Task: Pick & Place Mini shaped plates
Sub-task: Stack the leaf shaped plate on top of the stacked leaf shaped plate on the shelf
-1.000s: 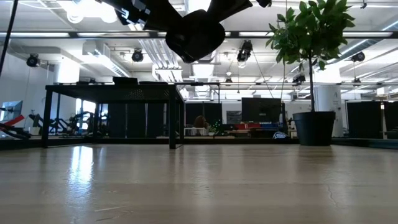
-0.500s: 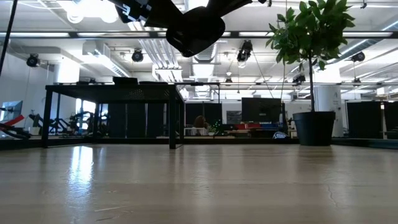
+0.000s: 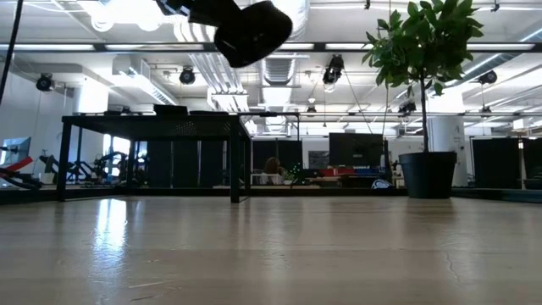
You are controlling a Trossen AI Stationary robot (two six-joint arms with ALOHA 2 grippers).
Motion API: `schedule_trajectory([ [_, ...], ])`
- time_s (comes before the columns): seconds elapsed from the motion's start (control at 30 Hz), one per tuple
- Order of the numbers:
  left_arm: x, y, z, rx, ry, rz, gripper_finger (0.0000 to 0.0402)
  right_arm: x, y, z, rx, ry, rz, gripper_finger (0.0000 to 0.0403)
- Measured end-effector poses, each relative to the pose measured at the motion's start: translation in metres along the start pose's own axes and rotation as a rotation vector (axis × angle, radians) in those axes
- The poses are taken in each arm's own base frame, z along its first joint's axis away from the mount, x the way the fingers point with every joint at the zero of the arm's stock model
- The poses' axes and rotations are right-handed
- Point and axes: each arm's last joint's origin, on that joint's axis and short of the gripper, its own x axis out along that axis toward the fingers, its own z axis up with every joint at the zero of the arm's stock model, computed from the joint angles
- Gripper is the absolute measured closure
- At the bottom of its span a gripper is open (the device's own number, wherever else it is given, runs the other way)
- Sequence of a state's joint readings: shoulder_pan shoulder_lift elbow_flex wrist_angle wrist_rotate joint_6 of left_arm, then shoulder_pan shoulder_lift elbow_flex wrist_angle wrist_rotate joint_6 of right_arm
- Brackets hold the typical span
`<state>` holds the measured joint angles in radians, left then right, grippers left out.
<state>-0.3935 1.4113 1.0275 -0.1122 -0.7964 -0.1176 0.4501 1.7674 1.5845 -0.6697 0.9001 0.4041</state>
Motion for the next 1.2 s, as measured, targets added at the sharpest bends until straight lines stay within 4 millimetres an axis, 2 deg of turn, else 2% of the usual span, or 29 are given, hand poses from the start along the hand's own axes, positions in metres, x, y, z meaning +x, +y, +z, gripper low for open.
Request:
schedule_trajectory([
  [0.13,-0.013,0.018,0.010,0.001,0.056,-0.004,0.0401,-0.017,-0.001,0.004,-0.009,-0.001,0.098,0.0294],
  [0.27,-0.030,0.043,0.023,0.032,0.130,0.007,0.0401,-0.030,-0.003,0.006,-0.048,-0.016,0.144,0.0293],
  [0.5,-0.063,0.103,0.044,-0.022,0.274,0.071,0.0401,-0.036,-0.002,0.006,-0.075,-0.024,0.159,0.0304],
  [0.63,-0.077,0.134,0.049,-0.155,0.291,0.178,0.0401,-0.035,-0.002,0.006,-0.080,-0.022,0.157,0.0309],
  [0.83,-0.081,0.166,0.050,-0.348,0.252,0.359,0.0401,-0.035,-0.002,0.006,-0.102,-0.027,0.152,0.0314],
  [1.2,-0.082,0.219,0.032,-0.325,0.554,0.418,0.0401,-0.035,-0.002,0.006,-0.109,-0.029,0.150,0.0317],
])
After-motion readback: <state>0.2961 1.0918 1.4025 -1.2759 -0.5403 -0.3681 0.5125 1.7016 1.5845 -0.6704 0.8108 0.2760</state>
